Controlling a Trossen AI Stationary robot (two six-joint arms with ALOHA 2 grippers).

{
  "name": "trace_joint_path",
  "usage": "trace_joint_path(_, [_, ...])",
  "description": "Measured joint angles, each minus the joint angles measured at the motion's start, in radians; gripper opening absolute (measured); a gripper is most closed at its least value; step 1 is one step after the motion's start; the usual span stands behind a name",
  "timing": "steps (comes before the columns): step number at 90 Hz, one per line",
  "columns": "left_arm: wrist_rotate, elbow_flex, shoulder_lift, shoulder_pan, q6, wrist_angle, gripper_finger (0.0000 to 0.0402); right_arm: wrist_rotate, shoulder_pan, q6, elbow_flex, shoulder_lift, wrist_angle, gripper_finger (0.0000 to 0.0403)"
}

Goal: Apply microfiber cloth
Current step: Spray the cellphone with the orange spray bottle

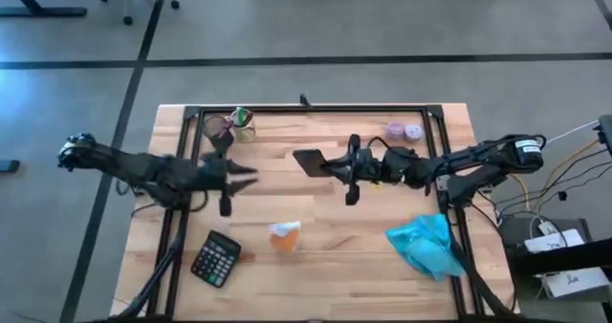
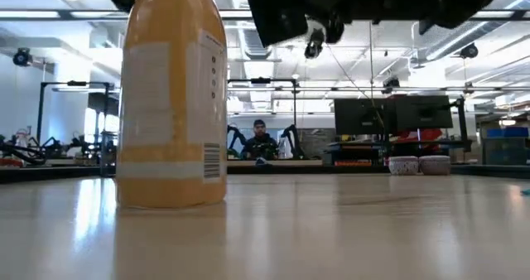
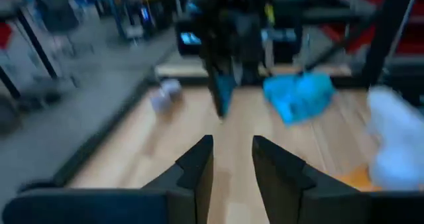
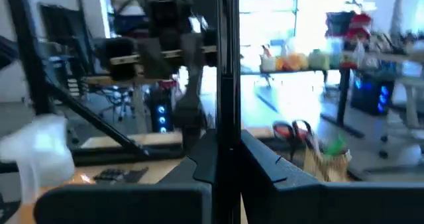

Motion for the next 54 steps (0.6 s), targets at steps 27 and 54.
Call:
trace_joint_path(27, [0.160, -0.142, 0.150, 0.115, 0.017, 0.463, 0.0172, -0.049, -0.004, -0.065, 0.082, 0.019, 0.030, 0.0018])
trace_joint_path(54, [0.194, -0.183, 0.382, 0.123, 0.068, 0.886, 0.0219, -0.077, -0.004, -0.074, 0.096, 0.078, 0.070, 0.0018])
